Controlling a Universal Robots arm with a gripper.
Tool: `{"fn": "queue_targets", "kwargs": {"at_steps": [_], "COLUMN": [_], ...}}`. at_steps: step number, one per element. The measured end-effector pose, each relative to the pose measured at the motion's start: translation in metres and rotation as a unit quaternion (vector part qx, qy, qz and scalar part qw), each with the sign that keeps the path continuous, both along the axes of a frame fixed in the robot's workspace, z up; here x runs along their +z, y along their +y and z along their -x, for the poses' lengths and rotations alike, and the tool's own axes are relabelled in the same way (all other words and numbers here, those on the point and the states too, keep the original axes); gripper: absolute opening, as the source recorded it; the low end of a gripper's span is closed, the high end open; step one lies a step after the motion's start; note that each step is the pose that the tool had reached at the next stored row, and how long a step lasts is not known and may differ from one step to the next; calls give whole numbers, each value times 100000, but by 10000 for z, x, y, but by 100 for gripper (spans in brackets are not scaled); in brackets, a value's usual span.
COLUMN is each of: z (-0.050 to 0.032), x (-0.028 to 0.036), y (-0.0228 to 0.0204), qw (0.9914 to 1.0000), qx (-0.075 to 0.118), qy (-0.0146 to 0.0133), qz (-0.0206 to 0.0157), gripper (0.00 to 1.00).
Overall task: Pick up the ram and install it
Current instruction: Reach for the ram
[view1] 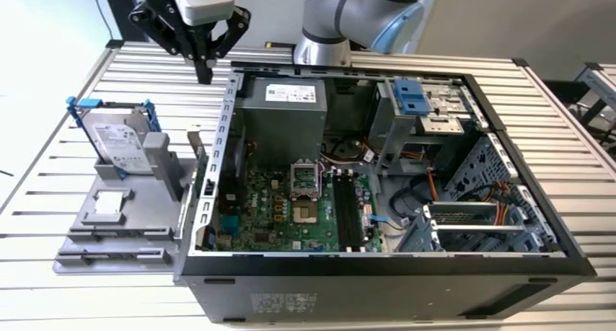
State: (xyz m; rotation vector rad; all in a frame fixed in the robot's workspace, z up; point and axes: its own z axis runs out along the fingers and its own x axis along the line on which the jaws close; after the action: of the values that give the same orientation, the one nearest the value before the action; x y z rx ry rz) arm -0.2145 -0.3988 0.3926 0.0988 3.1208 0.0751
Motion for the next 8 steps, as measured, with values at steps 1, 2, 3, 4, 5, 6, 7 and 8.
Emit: {"fn": "queue_targets", "kwargs": {"at_steps": [1,2,3,4,5,6,7,8], "z": [22,45,69,94,119,149,183,225], "x": [0,0,0,0,0,0,0,0], "y": [0,0,0,0,0,0,0,0], "qw": [100000,100000,99999,99999,99999,99998,99998,99998], "qx": [109,222,322,427,516,582,616,644], "qy": [3,3,2,3,3,5,0,-1], "qz": [0,1,2,2,2,3,-1,-2], "gripper": [0,0,0,0,0,0,0,0]}}
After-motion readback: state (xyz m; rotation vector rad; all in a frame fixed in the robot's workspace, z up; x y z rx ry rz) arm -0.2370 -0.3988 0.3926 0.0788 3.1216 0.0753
